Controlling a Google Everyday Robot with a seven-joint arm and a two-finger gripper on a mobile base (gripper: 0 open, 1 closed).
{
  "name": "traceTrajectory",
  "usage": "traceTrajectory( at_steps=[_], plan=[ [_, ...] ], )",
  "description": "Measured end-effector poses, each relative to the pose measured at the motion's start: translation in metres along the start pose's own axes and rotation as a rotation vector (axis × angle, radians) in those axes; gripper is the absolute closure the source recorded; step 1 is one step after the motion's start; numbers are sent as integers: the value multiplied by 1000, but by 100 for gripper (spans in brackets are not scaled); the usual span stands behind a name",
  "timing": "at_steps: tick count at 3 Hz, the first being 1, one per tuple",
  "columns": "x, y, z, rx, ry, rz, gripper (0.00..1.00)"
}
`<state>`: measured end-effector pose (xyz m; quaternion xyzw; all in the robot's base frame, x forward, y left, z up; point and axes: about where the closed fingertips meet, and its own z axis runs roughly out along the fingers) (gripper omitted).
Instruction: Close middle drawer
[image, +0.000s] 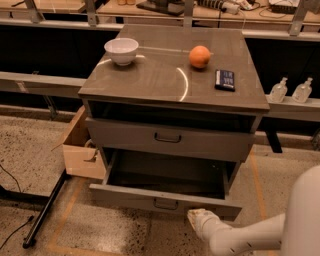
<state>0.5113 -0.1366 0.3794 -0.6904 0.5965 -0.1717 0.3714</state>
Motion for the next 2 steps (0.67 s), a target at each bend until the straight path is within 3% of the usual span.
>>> traceTrajectory(
  at_steps=[2],
  plan=[
    [-1,-30,42,38,44,-83,100]
  ],
)
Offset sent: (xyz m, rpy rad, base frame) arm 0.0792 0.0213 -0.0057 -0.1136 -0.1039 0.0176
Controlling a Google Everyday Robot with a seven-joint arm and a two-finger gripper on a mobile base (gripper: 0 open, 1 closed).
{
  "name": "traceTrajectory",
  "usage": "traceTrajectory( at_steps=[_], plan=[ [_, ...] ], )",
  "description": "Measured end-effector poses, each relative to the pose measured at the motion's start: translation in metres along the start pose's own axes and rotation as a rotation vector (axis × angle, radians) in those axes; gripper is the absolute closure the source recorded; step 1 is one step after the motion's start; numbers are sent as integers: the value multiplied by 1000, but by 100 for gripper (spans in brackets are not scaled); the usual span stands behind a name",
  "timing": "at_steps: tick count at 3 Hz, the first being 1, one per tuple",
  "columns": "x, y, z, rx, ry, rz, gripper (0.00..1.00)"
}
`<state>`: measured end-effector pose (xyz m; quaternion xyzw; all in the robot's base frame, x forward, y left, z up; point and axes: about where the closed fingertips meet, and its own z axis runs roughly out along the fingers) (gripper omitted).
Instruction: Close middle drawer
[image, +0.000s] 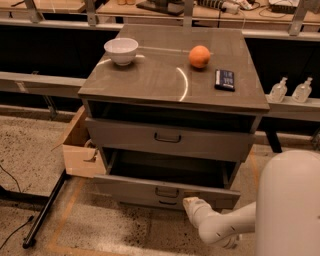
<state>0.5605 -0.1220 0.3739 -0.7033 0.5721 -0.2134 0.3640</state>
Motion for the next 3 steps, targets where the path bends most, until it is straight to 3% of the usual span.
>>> traceTrajectory(
  at_steps=[1,2,3],
  plan=[
    [1,-17,16,28,13,-31,100],
    [21,-55,54,66,15,-52,100],
    [18,-54,61,59,4,-48,100]
  ],
)
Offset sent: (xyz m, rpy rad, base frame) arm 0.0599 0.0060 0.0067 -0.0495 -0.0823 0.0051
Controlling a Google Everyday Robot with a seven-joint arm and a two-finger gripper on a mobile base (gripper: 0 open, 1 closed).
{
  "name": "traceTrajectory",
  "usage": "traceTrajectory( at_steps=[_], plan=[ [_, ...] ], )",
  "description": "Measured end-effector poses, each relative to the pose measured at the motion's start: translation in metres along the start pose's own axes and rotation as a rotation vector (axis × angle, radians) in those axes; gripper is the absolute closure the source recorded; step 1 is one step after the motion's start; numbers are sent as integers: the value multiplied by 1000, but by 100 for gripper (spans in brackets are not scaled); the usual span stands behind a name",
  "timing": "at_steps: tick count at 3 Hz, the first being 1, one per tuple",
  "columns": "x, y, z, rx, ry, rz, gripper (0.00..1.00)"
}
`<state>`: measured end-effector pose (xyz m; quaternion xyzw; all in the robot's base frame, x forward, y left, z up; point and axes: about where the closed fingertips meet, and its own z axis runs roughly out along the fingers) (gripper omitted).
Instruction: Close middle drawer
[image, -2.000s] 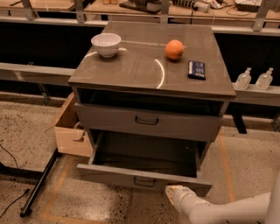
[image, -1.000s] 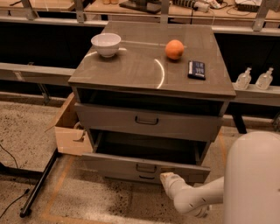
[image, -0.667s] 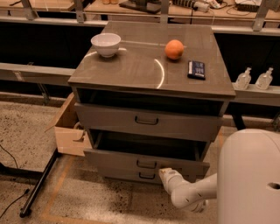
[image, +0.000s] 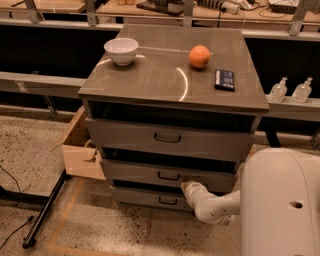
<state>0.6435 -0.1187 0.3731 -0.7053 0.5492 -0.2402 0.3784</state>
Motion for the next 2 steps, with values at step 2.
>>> traceTrajectory(
  at_steps=[2],
  plan=[
    [-3,6,-7,-70,-32,4,100]
  ],
)
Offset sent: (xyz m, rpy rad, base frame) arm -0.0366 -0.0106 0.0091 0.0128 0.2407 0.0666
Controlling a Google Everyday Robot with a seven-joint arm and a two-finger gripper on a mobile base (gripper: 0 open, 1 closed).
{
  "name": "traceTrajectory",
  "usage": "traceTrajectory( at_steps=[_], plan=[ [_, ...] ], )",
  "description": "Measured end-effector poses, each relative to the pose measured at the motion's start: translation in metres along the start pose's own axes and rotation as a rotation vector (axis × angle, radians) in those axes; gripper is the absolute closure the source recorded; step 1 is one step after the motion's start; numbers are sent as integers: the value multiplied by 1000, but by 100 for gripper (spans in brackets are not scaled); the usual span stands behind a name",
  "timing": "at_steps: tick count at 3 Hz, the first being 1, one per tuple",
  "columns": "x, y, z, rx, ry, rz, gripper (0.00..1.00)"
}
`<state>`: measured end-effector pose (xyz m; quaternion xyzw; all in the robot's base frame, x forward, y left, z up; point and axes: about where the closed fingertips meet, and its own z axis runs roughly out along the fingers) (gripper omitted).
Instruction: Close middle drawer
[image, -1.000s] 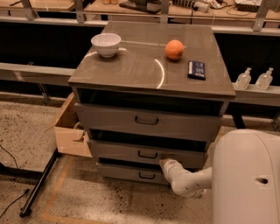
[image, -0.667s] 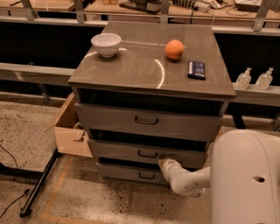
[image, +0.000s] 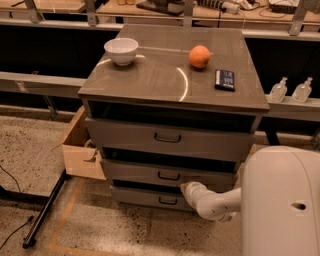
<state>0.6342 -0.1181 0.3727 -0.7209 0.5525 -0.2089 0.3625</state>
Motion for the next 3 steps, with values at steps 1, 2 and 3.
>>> traceTrajectory(
  at_steps=[1,2,3],
  plan=[
    [6,15,-42,-123,-28,51,100],
    [1,34,-99,-246,-67,90,100],
    [-5,44,-111,-306,-94,86,83]
  ],
)
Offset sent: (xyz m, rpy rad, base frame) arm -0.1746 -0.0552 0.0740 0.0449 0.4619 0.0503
